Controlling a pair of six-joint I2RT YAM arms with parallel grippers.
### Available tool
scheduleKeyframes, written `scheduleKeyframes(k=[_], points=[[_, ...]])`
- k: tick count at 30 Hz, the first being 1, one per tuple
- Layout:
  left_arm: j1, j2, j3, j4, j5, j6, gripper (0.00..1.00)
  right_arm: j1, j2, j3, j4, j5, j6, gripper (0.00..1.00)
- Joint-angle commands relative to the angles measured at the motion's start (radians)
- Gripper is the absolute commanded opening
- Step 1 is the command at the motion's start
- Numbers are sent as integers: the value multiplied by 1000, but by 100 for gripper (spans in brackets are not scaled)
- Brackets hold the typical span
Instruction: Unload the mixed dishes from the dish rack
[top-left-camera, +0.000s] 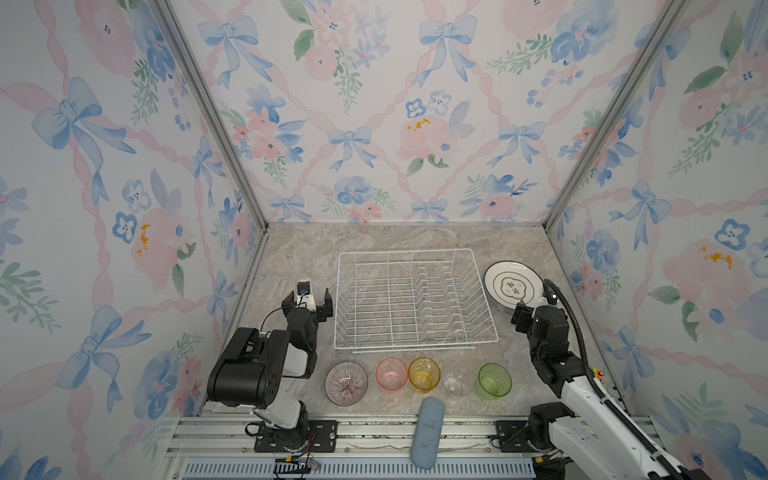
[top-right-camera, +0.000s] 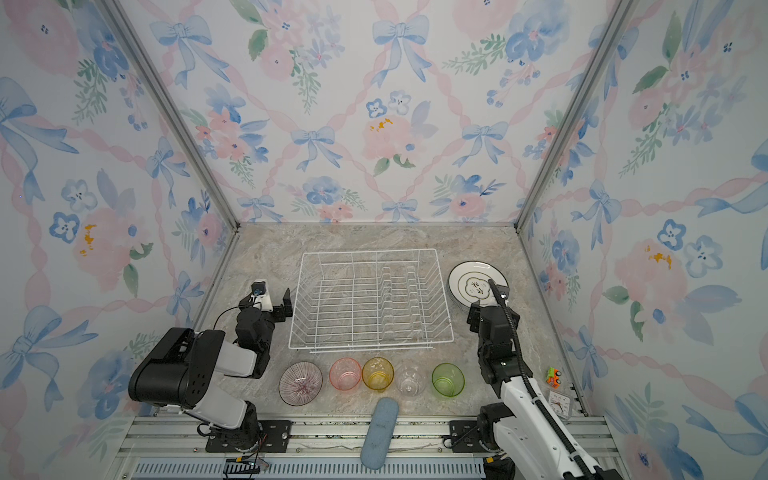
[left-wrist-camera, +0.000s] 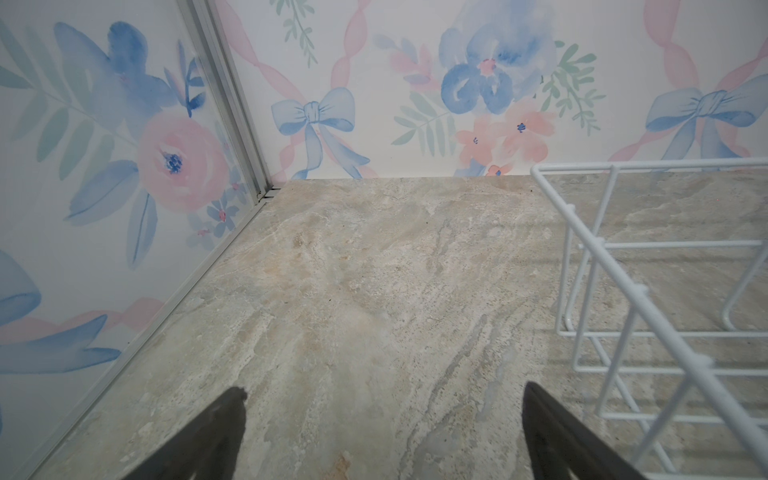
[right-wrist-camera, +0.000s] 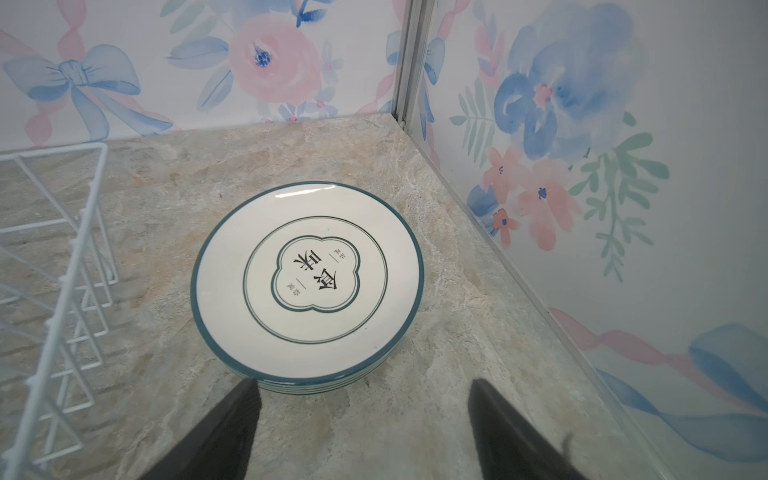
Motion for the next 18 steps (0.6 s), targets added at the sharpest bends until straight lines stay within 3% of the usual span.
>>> scheduleKeyframes(k=[1,7,13,18], points=[[-4,7,11,7,19,12,98,-64,121,-66,389,-121,3,82],[-5,7,11,7,18,14,98,-88,422,-48,682,-175,-20,84],[-5,8,12,5,17,14,98,-93,519,-7,736,-193,-75,87],[-5,8,13,7,19,14,98,-94,728,-34,1017,-238,-89,88]])
